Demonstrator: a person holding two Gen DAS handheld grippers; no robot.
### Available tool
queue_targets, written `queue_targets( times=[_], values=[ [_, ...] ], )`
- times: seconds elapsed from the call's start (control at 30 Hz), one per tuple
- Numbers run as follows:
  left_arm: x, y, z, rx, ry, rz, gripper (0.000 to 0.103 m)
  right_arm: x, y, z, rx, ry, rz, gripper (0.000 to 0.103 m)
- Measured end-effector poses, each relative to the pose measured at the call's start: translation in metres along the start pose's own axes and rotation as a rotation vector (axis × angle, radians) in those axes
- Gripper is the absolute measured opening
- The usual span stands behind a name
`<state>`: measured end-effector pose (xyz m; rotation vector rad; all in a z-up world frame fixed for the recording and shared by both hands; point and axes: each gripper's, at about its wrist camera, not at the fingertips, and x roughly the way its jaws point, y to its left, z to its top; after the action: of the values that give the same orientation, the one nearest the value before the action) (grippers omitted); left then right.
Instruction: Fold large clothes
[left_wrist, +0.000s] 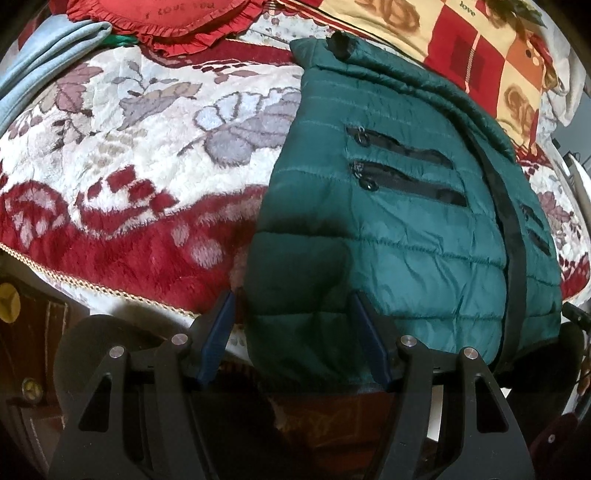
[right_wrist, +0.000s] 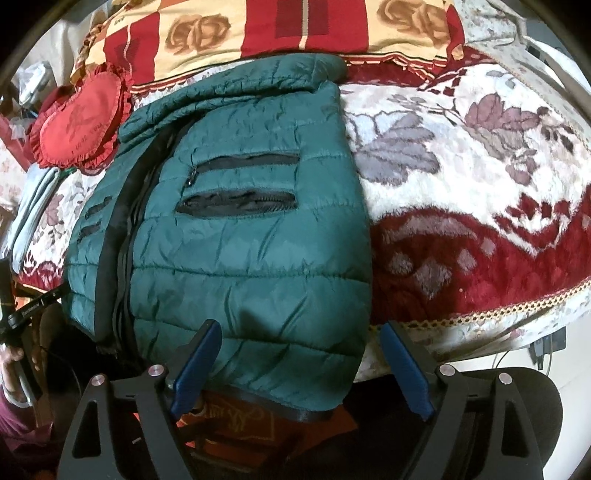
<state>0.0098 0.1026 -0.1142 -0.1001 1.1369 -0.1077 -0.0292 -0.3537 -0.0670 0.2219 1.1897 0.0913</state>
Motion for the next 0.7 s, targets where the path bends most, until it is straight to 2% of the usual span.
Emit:
queue_targets(
  times=[0.13, 0.27, 0.47, 0.7],
  values=[
    [0.002, 0.001, -0.001, -0.002, 0.001, -0.003, 0.064, 0.005, -0.004, -0.003, 0.008, 0.024, -0.005, 0.086],
    [0.005, 0.002, -0.002, -0.008, 0.014, -0.012, 0.064, 0.013, -0.004, -0.005, 0.026, 0.063, 0.034, 0.086],
    [0.012, 0.004, -0.004, -0.018, 0.036, -0.033, 0.064, 0.017, 0.01, -0.008, -0.027, 0.102, 0.039, 0.086],
    [0.014, 0.015, -0.003, -0.076, 0.056, -0.088, 0.064, -0.005, 0.02, -0.001, 0.008, 0.065, 0.164, 0.086]
  ],
)
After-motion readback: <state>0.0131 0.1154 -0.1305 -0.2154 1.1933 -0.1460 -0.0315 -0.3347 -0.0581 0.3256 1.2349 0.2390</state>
